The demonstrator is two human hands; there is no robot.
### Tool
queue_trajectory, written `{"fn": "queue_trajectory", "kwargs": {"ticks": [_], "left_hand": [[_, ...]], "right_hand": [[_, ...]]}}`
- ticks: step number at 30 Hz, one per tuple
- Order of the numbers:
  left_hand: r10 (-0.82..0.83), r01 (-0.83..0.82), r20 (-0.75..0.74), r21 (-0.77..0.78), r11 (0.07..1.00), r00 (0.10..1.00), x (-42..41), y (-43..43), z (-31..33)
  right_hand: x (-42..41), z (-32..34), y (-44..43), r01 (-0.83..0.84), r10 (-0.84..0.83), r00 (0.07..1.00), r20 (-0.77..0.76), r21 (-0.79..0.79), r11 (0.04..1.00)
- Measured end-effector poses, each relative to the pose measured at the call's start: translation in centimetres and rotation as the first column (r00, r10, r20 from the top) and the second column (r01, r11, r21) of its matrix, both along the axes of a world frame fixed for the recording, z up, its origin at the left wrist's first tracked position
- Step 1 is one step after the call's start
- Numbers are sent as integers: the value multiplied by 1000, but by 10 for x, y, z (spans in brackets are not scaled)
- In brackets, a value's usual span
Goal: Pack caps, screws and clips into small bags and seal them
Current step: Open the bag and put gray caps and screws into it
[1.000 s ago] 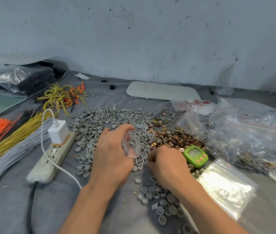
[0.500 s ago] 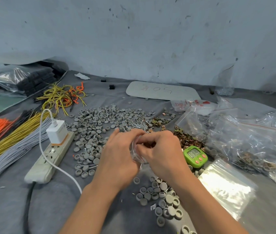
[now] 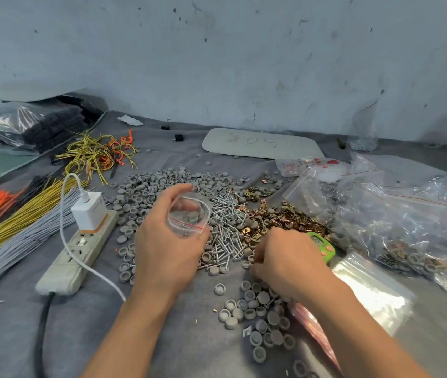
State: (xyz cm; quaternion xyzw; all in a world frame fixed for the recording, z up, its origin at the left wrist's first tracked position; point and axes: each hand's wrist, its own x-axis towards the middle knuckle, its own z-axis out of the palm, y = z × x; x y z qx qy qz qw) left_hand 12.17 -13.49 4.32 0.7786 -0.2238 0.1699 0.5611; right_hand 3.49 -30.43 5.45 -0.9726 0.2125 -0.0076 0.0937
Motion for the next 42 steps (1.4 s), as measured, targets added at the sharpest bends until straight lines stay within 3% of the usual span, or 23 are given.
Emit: {"fn": "queue_trajectory", "kwargs": {"ticks": [3,6,9,12,15,18,20,22,24,28,33,38,42], "left_hand": [[-3,-2,-39,-120,993,999,0,-1,0],[-89,24,-171,-348,937,981,3,-3,2],[-224,63,-245,-531,845,943,8,-5,2],[-299,104,-258,-571,814,919,8,-5,4],[-170,61,-219,-433,900,961,4,-2,5],[51,-50,18,-59,997,999,-6,0,3],[105,-124,123,166,978,987,-13,-5,5],[63,-118,190,291,950,980,-18,-13,5],[-9,-65,209,342,937,978,-22,-19,5],[-32,-1,121,266,964,992,-25,-21,4],[14,-8,-39,133,991,999,-13,-10,3],[130,-129,-81,19,992,988,-6,0,5],[135,-128,-72,88,988,988,-6,0,3]], "right_hand": [[1,-7,4,-19,18,999,-31,-63,998],[2,-10,7,-29,26,999,-28,-104,994],[0,-8,7,-27,27,1000,-4,-55,998],[-2,-4,5,-40,38,999,30,45,998],[-2,-1,5,-23,-1,987,163,147,989],[-1,5,8,-72,-131,870,475,385,920],[1,13,12,-182,-182,756,629,468,865],[1,18,17,-254,-182,702,688,482,839],[3,18,22,-261,-140,720,680,453,853],[8,17,25,-279,-91,758,646,446,851],[5,19,7,-159,-225,716,662,468,869],[1,12,-5,71,-137,956,259,248,966],[4,1,5,3,-9,997,76,71,997]]}}
